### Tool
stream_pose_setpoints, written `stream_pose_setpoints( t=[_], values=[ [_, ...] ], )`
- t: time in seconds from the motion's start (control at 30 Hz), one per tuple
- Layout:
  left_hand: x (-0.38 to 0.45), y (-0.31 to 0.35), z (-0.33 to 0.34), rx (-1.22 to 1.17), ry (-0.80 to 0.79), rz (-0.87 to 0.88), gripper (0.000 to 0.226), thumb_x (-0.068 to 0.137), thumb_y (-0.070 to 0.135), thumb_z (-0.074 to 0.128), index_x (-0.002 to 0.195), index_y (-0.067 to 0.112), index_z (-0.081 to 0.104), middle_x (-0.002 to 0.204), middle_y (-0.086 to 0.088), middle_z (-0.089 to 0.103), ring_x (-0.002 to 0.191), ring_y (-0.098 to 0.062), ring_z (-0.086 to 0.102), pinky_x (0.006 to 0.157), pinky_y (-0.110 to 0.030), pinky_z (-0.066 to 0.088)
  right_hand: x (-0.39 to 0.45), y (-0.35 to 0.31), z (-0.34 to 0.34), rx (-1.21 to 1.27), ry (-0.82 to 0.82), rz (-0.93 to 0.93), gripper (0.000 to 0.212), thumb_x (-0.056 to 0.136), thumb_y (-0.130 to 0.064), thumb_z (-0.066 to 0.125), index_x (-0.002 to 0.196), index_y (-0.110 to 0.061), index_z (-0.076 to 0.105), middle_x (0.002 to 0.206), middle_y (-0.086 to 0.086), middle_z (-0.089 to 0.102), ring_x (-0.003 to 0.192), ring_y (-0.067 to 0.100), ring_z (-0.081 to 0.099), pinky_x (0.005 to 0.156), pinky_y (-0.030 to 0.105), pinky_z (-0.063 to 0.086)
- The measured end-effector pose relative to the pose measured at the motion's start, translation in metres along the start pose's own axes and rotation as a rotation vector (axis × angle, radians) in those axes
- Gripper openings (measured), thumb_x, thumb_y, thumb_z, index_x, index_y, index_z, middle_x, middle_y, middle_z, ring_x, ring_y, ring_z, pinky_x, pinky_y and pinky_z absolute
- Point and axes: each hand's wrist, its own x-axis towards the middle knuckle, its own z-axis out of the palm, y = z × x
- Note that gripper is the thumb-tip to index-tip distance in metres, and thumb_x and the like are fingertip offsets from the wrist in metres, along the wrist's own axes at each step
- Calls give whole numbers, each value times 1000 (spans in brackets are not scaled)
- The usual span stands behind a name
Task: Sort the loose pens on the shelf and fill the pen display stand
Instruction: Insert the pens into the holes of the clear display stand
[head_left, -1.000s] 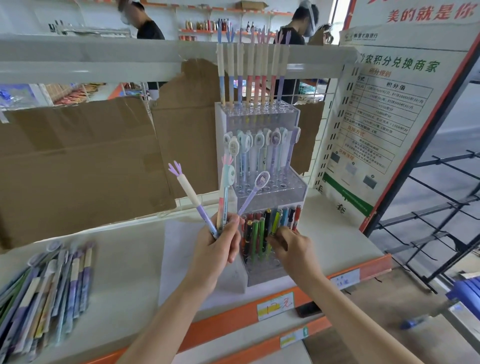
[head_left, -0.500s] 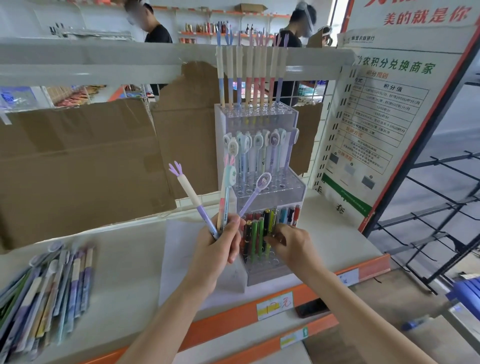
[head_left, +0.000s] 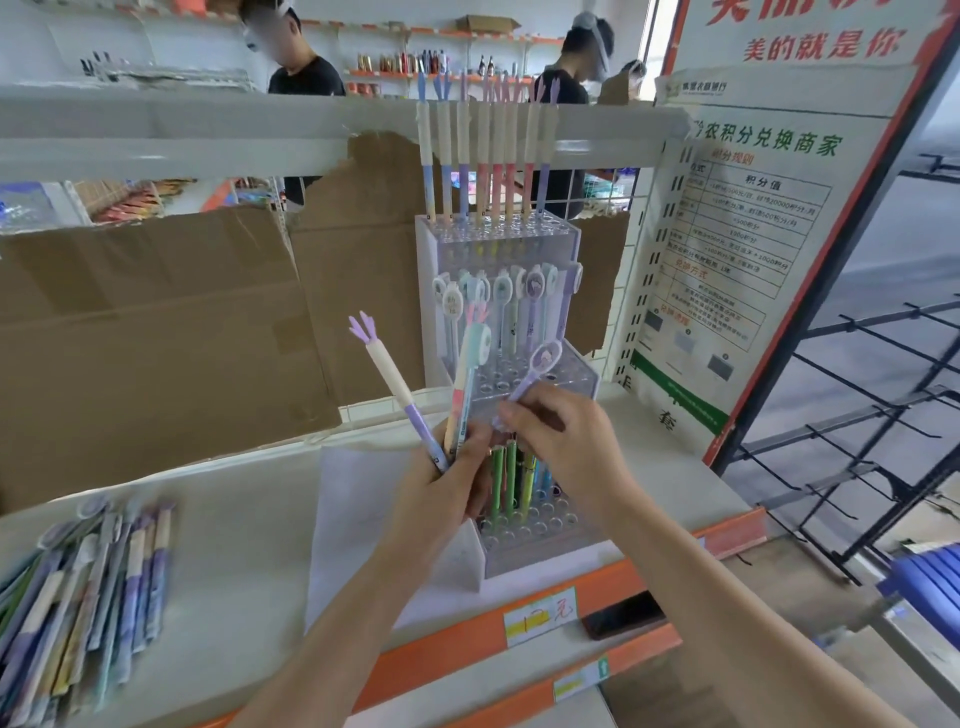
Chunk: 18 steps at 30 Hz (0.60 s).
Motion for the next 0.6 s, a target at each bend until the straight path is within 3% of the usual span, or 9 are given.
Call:
stream_pose_setpoints(
  t=[0.07, 0.13, 0.27, 0.6],
  values=[
    [9, 3, -4, 14, 114, 40, 37, 95, 20, 51, 60, 27, 61, 50, -3, 44, 32, -7, 33, 33, -15, 26, 13, -8, -3, 98, 34, 17, 16, 93, -19, 56, 77, -17, 58, 65, -8, 65, 59, 4, 61, 59, 21, 49],
    [17, 6, -13, 20, 206, 68, 30, 95, 20, 51, 68, 24, 61, 55, 1, 51, 34, -5, 33, 34, -15, 26, 29, -14, -8, 179, 89, 8, 14, 95, -15, 51, 82, -16, 56, 72, -5, 67, 65, 7, 66, 63, 21, 54],
    [21, 7, -28, 0, 231, 71, 27, 97, 24, 48, 72, 17, 56, 46, 10, 32, 38, -4, 26, 36, -14, 22, 59, -19, -8, 10, 115, -35, 17, 99, -15, 45, 83, -15, 52, 75, -6, 66, 71, 10, 67, 70, 26, 57],
    [12, 12, -36, -33, 218, 86, 29, 99, 27, 41, 80, 10, 54, 53, 2, 23, 40, -6, 20, 35, -14, 19, 89, -18, -4, -257, 96, -127, 30, 102, -13, 34, 74, -25, 40, 76, 1, 56, 60, 7, 49, 49, 6, 36]
  ],
)
